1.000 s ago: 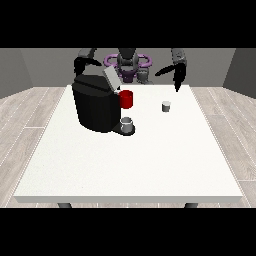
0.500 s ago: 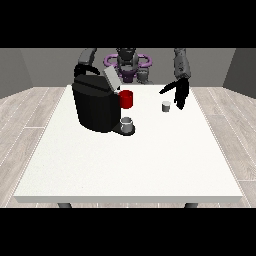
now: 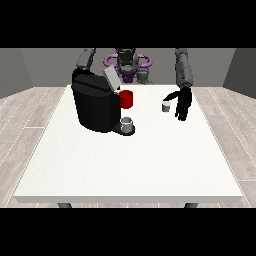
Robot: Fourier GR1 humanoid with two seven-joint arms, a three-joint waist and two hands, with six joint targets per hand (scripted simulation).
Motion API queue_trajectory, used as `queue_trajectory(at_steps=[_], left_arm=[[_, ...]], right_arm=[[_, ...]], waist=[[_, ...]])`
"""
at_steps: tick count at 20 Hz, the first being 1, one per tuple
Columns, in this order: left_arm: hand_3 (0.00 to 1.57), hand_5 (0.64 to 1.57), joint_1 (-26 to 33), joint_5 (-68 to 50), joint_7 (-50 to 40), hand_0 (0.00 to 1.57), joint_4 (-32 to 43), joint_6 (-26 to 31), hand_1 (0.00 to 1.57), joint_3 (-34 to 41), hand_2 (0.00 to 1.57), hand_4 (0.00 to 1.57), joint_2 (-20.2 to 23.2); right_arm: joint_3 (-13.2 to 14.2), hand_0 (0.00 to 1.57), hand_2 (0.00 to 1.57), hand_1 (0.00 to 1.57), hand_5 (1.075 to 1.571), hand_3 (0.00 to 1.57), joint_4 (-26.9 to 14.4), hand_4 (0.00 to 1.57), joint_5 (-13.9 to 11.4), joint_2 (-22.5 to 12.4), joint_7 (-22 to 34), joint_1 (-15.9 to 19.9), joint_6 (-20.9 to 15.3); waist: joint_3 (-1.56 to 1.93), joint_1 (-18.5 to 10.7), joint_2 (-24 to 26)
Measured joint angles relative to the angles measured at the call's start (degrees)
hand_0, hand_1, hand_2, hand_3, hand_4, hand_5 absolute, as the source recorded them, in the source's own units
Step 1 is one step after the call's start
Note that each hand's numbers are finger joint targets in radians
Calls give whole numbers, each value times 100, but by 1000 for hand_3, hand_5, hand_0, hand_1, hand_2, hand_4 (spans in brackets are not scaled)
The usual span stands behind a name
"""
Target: Insert the coffee pod into the coffee machine and close the lid
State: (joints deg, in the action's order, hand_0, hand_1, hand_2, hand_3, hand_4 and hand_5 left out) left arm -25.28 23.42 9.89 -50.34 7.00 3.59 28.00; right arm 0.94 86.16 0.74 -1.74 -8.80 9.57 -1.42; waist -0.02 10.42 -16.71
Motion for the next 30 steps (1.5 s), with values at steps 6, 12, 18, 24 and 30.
queue_trajectory(at_steps=[6,12,18,24,30], left_arm=[[0,1571,-403,380,59,0,395,88,0,-156,0,0,64],[0,1571,-551,478,207,0,732,146,0,-101,188,0,40],[1011,1571,-711,670,395,1124,1005,82,1124,-81,1180,0,102],[1089,1571,-759,1009,448,1182,1083,-283,1182,-173,1204,0,55],[1080,1571,-700,1324,374,1249,1021,-617,1249,-344,1243,105,-153]], right_arm=[[198,0,0,0,1571,0,-506,276,33,-50,-266,297,-13],[220,0,0,0,1571,0,-639,386,0,-23,-362,313,-79],[296,0,0,0,1571,0,-673,385,57,-73,-120,441,-117],[291,0,0,0,1571,0,-886,359,69,-15,-290,395,-104],[262,0,0,0,1571,0,-1080,292,8,15,-295,420,-180]], waist=[[28,-92,-110],[73,-78,-106],[66,-69,-29],[78,-78,59],[91,-99,176]])
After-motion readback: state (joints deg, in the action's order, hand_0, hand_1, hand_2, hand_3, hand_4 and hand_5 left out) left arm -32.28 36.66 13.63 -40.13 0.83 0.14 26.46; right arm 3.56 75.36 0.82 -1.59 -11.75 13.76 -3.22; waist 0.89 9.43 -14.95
